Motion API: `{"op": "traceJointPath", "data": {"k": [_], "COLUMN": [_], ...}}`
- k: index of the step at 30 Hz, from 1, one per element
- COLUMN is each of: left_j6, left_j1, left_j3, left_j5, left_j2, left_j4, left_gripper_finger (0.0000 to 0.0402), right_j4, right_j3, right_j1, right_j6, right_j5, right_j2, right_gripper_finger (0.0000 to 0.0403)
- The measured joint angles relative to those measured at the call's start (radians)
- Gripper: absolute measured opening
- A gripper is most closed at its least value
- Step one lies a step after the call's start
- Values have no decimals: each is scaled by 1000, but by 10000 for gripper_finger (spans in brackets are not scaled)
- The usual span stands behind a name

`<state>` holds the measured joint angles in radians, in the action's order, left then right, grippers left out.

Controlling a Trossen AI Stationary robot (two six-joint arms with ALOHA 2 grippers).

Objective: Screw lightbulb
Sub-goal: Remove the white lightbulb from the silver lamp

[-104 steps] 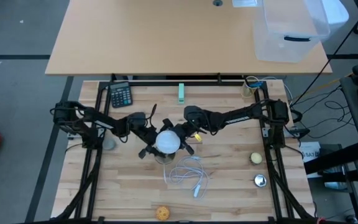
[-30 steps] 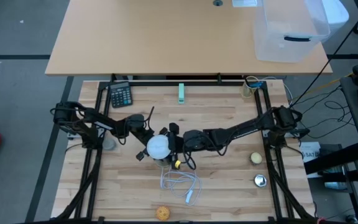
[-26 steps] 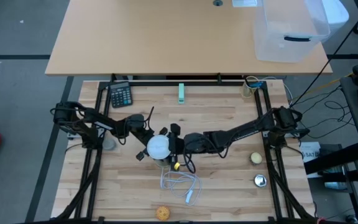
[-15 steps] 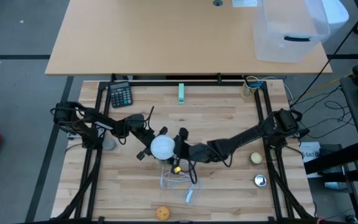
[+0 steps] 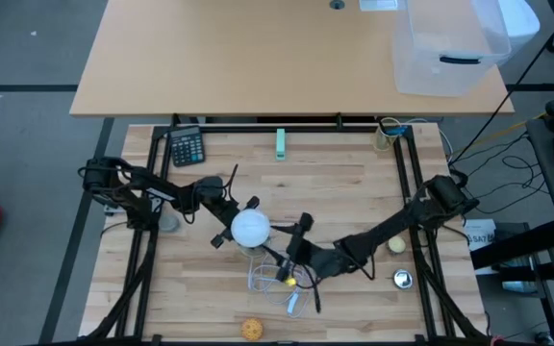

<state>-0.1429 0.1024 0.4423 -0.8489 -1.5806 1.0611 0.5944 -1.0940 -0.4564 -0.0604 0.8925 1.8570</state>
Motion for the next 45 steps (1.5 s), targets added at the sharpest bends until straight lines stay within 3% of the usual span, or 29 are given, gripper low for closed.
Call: {"op": "traceJointPath", "data": {"k": [4, 8, 12, 15, 17, 22, 31, 38, 45], "left_j6": [20, 33, 33, 28, 22, 28, 41, 47, 32], "left_j1": [0, 0, 0, 0, 0, 0, 0, 0, 0], "left_j3": [0, 0, 0, 0, 0, 0, 0, 0, 0], "left_j5": [14, 21, 25, 48, 53, 83, 102, 122, 248], "left_j2": [0, 0, 0, 0, 0, 0, 0, 0, 0], "left_j4": [0, 3, 4, 6, 11, 21, 33, 33, 33], "left_gripper_finger": [172, 172, 172, 172, 172, 172, 172, 172, 172], "right_j4": [35, 16, -53, 13, 104, 283, 339, 374, 319], "right_j3": [35, 123, 281, 428, 525, 709, 944, 1047, 940], "right_j1": [-26, -36, -100, -178, -232, -346, -522, -533, -358], "right_j6": [68, 16, -129, -154, -121, -15, 142, 192, 154], "right_j5": [103, 105, 141, 256, 334, 372, 579, 569, 360], "right_j2": [-36, -113, -228, -321, -385, -552, -856, -1055, -985], "right_gripper_finger": [247, 247, 247, 247, 247, 247, 247, 247, 247]}}
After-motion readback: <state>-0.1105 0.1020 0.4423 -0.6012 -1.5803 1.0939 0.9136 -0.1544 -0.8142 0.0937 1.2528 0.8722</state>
